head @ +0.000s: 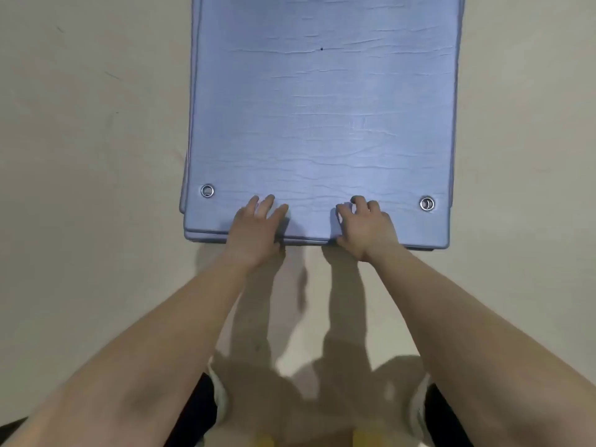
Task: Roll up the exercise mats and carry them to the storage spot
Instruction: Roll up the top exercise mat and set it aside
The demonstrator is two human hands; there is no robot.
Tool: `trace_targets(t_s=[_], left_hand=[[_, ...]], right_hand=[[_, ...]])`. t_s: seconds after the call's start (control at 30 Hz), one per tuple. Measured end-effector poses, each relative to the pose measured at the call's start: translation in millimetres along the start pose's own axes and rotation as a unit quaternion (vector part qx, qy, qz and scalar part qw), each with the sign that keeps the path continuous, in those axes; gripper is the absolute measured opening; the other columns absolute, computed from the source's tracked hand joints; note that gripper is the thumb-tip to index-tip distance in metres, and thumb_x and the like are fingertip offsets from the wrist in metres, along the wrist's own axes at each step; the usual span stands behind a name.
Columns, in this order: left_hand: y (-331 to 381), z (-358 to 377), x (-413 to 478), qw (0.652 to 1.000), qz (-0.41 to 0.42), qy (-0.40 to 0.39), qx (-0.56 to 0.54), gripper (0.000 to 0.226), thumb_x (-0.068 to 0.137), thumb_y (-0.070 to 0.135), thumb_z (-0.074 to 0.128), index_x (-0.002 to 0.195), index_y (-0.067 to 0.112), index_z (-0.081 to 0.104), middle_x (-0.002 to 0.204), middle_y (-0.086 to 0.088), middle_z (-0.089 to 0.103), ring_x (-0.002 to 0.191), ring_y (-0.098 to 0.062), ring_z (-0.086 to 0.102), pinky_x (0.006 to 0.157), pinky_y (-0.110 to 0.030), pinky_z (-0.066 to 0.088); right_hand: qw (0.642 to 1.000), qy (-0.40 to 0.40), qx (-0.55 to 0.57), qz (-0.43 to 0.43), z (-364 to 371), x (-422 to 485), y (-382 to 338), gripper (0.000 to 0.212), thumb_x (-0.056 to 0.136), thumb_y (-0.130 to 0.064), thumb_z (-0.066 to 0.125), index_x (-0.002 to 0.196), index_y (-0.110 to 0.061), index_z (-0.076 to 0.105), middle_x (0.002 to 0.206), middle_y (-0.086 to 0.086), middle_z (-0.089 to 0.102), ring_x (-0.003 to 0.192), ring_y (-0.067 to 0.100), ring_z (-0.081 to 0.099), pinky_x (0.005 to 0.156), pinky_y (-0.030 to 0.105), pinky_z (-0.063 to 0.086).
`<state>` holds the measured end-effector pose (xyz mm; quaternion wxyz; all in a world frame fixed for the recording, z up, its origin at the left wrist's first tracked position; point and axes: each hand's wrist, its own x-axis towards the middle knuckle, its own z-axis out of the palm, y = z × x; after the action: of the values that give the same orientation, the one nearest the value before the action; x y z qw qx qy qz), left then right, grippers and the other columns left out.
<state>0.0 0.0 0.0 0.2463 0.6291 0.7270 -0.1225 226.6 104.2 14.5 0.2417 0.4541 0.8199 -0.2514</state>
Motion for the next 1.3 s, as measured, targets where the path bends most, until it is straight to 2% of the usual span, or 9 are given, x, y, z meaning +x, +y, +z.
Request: trace_targets(t_s=[0.13,0.23,0.5,0.67,0.83,1.0,1.1,1.2,1.3], left_hand=[[-17.6,53.6,20.2,0.997,0.044,0.059,0.01,0.076,0.063,0.01,0.081,0.134,0.026,0.057,0.146,-0.009,0.048,0.124,-0.04,0.047,0.074,-0.04,0.051],[-22.2,50.2,30.1,0.995,0.057,0.071,0.036,0.064,0.077,0.026,0.08,0.133,0.034,0.048,0.143,0.003,0.039,0.125,-0.03,0.04,0.062,-0.033,0.041],[1.6,3.1,2.6,0.989,0.075,0.017,0.126,0.031,0.091,-0.001,0.05,0.119,0.012,0.056,0.112,-0.013,0.061,0.099,-0.037,0.063,0.067,-0.039,0.039],[10.3,-31.0,-37.0,0.999,0.021,0.026,0.04,0.031,0.101,0.011,0.051,0.124,0.022,0.068,0.115,-0.014,0.069,0.109,-0.037,0.062,0.082,-0.035,0.046],[3.7,-34.2,-64.5,0.999,-0.006,0.004,0.043,0.023,0.108,0.025,0.042,0.122,0.02,0.061,0.119,-0.012,0.065,0.108,-0.034,0.06,0.074,-0.035,0.037],[-2.6,-30.9,-28.3,0.98,-0.038,0.193,0.014,0.024,0.108,0.024,0.042,0.117,0.028,0.065,0.105,-0.003,0.072,0.093,-0.027,0.061,0.082,-0.039,0.039],[-3.0,-22.8,5.4,0.97,-0.06,0.234,0.019,0.028,0.107,0.025,0.043,0.109,0.033,0.069,0.102,0.002,0.069,0.097,-0.025,0.055,0.087,-0.041,0.025],[-7.7,0.2,27.8,0.964,-0.059,0.26,-0.009,0.022,0.103,0.024,0.052,0.103,0.029,0.074,0.104,0.001,0.066,0.101,-0.027,0.053,0.094,-0.039,0.024],[-13.0,17.2,28.5,0.935,-0.011,0.348,-0.064,0.014,0.097,0.025,0.065,0.094,0.015,0.074,0.098,-0.007,0.063,0.094,-0.033,0.054,0.092,-0.038,0.033]], right_hand=[[0.995,0.059,-0.085,0.01,58.3,17.7,7.9,0.076,0.083,-0.056,0.069,0.143,-0.025,0.034,0.142,0.005,0.035,0.119,0.034,0.039,0.087,0.042,0.041],[0.988,0.113,-0.109,0.001,69.1,24.2,14.2,0.078,0.084,-0.058,0.071,0.144,-0.026,0.034,0.14,0.003,0.038,0.117,0.033,0.041,0.082,0.039,0.045],[0.986,0.119,-0.115,-0.016,47.6,-8.6,-4.8,0.026,0.104,-0.014,0.042,0.127,-0.014,0.054,0.125,0.009,0.056,0.113,0.034,0.054,0.069,0.035,0.035],[0.982,0.172,-0.071,-0.023,11.6,-47.4,-15.3,0.032,0.107,-0.029,0.04,0.109,-0.012,0.067,0.112,0.013,0.068,0.103,0.038,0.063,0.074,0.039,0.04],[0.988,0.139,-0.055,-0.02,1.8,-65.8,-18.3,0.034,0.109,-0.042,0.033,0.097,-0.022,0.059,0.104,0.011,0.07,0.096,0.035,0.064,0.076,0.039,0.038],[0.916,0.381,-0.123,-0.009,13.9,-43.8,-15.4,0.011,0.09,-0.019,0.072,0.098,-0.014,0.066,0.093,0.01,0.065,0.081,0.036,0.058,0.086,0.045,0.036],[0.896,0.421,-0.136,-0.041,41.8,-42.5,-11.8,0.032,0.091,-0.024,0.067,0.12,-0.011,0.063,0.114,0.013,0.061,0.099,0.038,0.057,0.097,0.048,0.035],[0.951,0.259,-0.171,-0.018,68.7,-41.6,-2.2,0.094,0.084,-0.07,0.055,0.153,-0.009,0.037,0.154,0.017,0.039,0.142,0.042,0.034,0.119,0.057,0.016],[0.97,0.182,-0.162,-0.025,72.4,-22.2,10.9,0.097,0.085,-0.069,0.061,0.158,-0.014,0.03,0.16,0.013,0.034,0.149,0.038,0.027,0.121,0.057,0.014]])
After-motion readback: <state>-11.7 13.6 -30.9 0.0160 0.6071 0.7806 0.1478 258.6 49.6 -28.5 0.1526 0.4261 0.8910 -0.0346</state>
